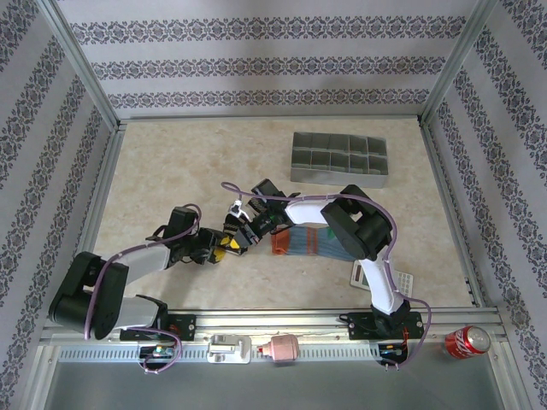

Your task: Roll the socks

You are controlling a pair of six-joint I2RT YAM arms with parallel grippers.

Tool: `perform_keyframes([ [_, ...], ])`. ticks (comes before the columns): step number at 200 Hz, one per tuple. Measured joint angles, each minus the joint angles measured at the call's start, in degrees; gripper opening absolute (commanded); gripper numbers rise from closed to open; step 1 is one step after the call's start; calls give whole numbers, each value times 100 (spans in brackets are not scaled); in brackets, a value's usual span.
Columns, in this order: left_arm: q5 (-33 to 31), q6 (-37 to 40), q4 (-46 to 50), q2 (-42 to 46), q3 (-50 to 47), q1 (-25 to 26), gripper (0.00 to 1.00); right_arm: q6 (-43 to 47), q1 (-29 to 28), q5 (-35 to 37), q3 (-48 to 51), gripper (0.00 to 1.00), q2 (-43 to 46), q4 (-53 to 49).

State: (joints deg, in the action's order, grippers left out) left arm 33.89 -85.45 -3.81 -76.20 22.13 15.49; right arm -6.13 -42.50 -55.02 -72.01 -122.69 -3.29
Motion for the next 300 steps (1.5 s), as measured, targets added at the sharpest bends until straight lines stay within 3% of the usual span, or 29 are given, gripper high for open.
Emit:
perform_keyframes([
  [28, -52, 26, 79, -175, 177, 72, 0, 9, 0, -13, 7, 0, 11, -111],
  [48, -109, 101, 415, -114, 319, 144, 0, 94, -28, 240, 195, 24, 227, -74],
  [60, -114, 98, 719, 0, 361, 208, 0, 269, -129, 599, 466, 33, 511, 4],
  [94, -264, -20, 1714, 564, 358, 243, 0, 1145, -852, 2618, 1744, 55, 2094, 254],
  [117, -310, -109, 2157, 745, 358, 243, 0, 1910, -1648, 4054, 2387, 57, 2922, 656],
  [152, -306, -168, 2319, 748, 376, 243, 0, 2922, -2570, 5812, 2568, 60, 2874, 1102],
  [209, -302, -186, 2404, 678, 442, 243, 0, 4197, -3191, 7267, 2090, 53, 1777, 1657],
  [253, -365, -186, 2411, 684, 442, 236, 0, 4511, -3185, 7587, 1773, 1, 1316, 1775],
  [276, -459, -166, 2439, 787, 439, 201, 38, 4391, -3106, 7403, 1672, 0, 1314, 1626],
  [300, -468, -122, 2691, 1086, 437, 0, 59, 4054, -2833, 6822, 1504, 0, 1318, 1331],
])
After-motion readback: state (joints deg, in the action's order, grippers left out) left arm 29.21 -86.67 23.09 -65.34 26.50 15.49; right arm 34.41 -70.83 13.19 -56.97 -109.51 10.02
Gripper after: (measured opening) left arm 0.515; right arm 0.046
